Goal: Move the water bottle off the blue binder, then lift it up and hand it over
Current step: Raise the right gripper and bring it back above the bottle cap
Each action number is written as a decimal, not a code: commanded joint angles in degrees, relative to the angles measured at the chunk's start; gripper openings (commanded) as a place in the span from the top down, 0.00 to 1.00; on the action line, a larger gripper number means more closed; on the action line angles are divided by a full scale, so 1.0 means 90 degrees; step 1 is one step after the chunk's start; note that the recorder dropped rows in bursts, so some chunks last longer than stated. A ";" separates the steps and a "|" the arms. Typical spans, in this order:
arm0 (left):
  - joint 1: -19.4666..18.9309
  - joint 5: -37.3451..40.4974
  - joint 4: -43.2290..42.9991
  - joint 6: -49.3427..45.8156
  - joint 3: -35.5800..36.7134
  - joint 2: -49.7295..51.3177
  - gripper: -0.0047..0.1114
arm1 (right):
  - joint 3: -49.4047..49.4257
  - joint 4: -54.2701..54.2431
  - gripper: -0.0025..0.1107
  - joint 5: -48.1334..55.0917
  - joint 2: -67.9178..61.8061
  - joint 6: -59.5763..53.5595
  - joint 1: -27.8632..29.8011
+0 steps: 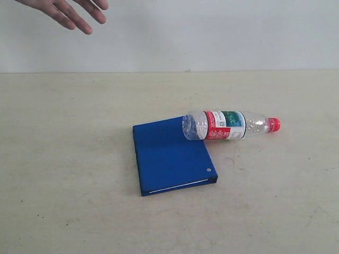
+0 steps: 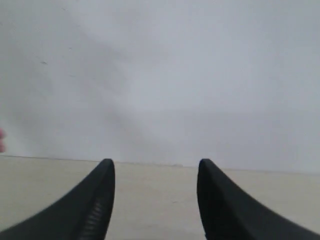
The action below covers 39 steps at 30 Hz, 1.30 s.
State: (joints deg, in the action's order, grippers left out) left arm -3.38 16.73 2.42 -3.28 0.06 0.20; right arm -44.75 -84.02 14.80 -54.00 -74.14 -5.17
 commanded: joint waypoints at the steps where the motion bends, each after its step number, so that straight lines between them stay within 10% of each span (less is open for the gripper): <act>1: -0.0007 0.0018 -0.0008 -0.0027 -0.0007 -0.0022 0.92 | 0.1111 0.0990 0.57 0.0932 0.1470 0.2033 -0.0005; 8: -0.0007 0.0018 -0.0008 -0.0027 -0.0007 -0.0022 0.92 | 0.1729 0.5190 0.57 0.2891 0.2370 0.1904 -0.0082; 16: -0.0007 0.0018 -0.0008 -0.0027 -0.0007 -0.0022 0.92 | 0.1729 0.8286 0.57 0.1645 0.2354 0.1622 -0.0179; 24: -0.0007 0.0018 -0.0008 -0.0027 -0.0007 -0.0022 0.92 | 0.1633 0.8461 0.57 -0.0389 0.0237 0.2536 -0.0840; 29: -0.0007 0.0018 -0.0008 -0.0027 -0.0007 -0.0022 0.92 | 0.0624 0.8409 0.57 -0.0885 -0.1761 0.5379 -0.0798; 34: -0.0007 0.0018 -0.0008 -0.0027 -0.0007 -0.0022 0.92 | -0.1196 0.8397 0.57 0.1374 -0.3350 0.9438 0.0036; 39: -0.0007 0.0018 -0.0008 -0.0027 -0.0007 -0.0022 0.92 | -0.2682 0.7639 0.57 0.3178 -0.4461 1.0469 0.0445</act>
State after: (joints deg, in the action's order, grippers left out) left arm -3.38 16.73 2.42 -3.28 0.06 0.20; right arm -62.91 -10.17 35.11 -89.96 14.76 -2.94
